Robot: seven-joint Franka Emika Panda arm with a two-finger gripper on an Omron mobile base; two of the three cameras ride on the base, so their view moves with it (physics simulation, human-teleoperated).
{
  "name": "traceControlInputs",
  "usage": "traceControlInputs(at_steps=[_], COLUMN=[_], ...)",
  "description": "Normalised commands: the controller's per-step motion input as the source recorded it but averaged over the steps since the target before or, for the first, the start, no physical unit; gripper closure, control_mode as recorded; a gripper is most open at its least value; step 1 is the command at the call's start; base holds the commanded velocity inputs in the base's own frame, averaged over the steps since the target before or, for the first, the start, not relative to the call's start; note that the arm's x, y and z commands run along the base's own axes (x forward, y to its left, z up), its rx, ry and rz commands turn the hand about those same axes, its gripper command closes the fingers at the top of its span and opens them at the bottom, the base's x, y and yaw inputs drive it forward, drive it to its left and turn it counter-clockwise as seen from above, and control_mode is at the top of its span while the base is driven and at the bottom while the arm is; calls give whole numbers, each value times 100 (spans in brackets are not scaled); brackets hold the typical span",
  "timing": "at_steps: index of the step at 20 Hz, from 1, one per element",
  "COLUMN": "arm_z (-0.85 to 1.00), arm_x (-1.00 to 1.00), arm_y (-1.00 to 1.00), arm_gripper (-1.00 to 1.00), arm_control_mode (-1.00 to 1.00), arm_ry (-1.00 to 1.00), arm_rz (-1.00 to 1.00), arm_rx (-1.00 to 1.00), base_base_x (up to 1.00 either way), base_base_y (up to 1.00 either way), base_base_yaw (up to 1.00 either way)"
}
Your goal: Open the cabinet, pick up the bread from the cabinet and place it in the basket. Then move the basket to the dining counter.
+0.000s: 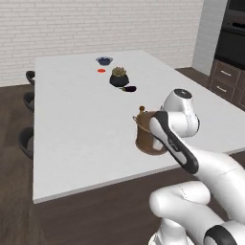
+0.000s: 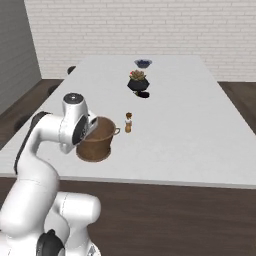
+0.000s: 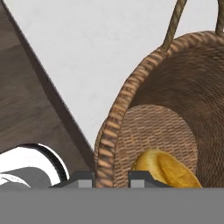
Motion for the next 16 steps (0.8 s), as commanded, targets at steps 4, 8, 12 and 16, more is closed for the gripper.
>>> traceControlInputs(at_steps=[4, 8, 12, 16], arm_z=[-68, -60, -48, -31], arm_x=[100, 97, 72, 40], arm_y=[5, 4, 4, 2], arm_gripper=[100, 100, 100, -100], arm_control_mode=[-100, -100, -100, -100], arm_ry=[5, 0, 0, 0], arm_rz=[12, 1, 0, 0], arm_rx=[0, -4, -5, -3], base_base_x=[0, 0, 0, 0], base_base_y=[0, 0, 0, 0], base_base_yaw=[0, 0, 0, 0])
